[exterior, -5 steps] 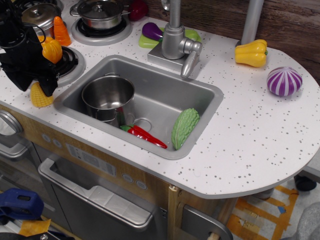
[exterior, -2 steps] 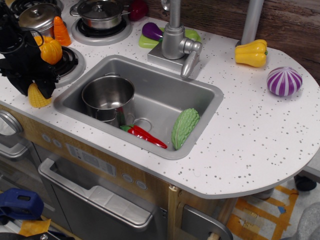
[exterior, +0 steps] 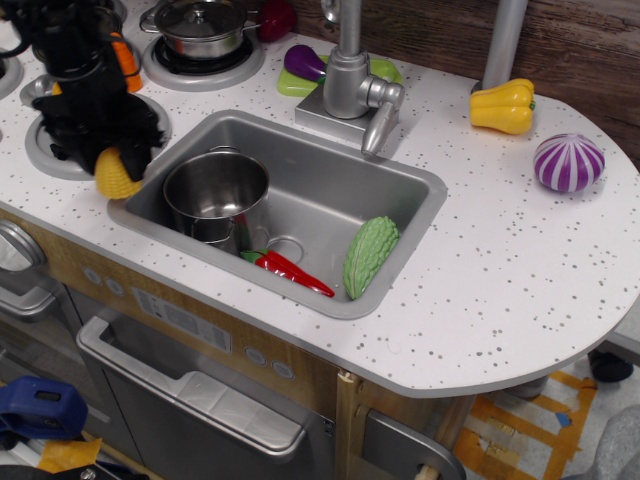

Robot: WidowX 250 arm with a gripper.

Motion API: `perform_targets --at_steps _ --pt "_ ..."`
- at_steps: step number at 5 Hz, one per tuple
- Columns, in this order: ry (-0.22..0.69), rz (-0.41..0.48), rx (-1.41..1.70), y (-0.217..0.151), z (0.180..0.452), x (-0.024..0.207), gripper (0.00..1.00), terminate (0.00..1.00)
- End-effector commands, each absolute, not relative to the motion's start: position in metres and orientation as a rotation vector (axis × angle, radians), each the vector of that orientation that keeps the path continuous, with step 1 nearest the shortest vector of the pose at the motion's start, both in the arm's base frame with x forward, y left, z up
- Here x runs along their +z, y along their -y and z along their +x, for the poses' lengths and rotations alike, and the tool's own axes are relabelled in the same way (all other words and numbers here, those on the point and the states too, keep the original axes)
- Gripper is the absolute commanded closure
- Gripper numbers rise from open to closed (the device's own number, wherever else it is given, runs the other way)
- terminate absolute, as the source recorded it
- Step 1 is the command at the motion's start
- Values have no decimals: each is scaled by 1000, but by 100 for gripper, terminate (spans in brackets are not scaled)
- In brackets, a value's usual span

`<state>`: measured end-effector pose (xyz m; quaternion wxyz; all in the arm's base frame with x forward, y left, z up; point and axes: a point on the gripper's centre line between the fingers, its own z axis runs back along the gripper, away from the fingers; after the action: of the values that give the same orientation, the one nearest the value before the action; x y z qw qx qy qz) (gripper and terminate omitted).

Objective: Put corn in pot which is in sink

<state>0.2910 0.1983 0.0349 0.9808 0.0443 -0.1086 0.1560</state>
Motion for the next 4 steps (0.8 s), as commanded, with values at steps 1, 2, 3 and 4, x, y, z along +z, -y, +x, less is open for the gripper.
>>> perform_targets --at_steps 1,2,3,4 --pt "328 142 310 -182 317 69 100 0" --pt "340 114 312 -173 336 68 100 0" --pt "345 56 299 -173 343 63 100 0" --pt "361 46 284 -170 343 57 0 0"
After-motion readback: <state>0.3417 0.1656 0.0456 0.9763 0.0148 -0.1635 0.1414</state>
